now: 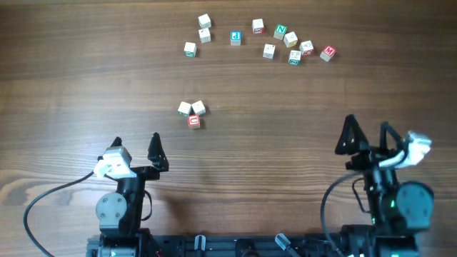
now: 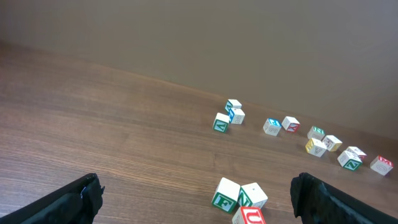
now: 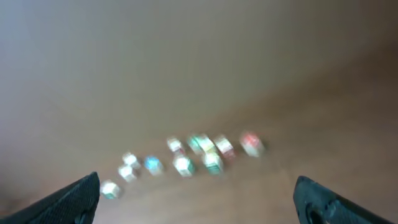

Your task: Form a circle

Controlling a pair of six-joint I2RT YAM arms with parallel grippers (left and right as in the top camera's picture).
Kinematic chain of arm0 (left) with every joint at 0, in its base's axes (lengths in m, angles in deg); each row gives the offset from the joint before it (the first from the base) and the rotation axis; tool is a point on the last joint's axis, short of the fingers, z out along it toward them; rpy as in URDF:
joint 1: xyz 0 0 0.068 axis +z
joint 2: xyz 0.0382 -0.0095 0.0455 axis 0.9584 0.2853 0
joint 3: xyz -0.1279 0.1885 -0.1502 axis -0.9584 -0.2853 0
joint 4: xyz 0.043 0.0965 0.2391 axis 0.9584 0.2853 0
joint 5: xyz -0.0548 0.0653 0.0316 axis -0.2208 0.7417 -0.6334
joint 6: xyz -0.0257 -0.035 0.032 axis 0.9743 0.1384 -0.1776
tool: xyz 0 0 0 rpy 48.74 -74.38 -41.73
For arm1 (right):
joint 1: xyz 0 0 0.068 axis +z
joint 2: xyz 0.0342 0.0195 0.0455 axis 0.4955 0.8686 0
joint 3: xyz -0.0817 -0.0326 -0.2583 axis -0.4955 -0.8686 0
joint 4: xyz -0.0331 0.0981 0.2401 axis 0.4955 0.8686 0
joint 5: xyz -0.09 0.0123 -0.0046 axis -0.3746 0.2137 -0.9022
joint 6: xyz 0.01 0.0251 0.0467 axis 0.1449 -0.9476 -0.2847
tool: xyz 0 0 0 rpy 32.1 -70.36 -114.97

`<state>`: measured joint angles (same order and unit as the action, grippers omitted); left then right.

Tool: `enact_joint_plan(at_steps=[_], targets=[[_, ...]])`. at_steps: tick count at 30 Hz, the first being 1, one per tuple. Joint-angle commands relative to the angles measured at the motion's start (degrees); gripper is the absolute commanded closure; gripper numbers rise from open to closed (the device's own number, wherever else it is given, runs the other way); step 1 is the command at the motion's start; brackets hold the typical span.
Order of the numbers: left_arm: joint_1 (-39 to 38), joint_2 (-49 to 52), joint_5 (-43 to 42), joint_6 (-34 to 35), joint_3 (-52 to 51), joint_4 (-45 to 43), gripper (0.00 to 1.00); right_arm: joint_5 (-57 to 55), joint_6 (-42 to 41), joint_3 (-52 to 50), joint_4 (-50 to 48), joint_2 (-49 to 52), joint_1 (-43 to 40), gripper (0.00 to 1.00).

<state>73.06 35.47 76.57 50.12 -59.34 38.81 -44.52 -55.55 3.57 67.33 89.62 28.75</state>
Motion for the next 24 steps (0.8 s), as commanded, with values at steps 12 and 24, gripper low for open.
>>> enact_joint_plan(at_steps=[12,24], targets=[[0.4,-0.6,-0.9,-1.2,-0.4,0.0,0.0,0.7,4.1,-19.4,-24.8,-11.4,0.1,0.0],[0.4,-0.6,-0.9,-1.2,-0.4,0.0,0.0,-3.1,4.9,-19.3,-7.3,-11.4,0.1,0.0]])
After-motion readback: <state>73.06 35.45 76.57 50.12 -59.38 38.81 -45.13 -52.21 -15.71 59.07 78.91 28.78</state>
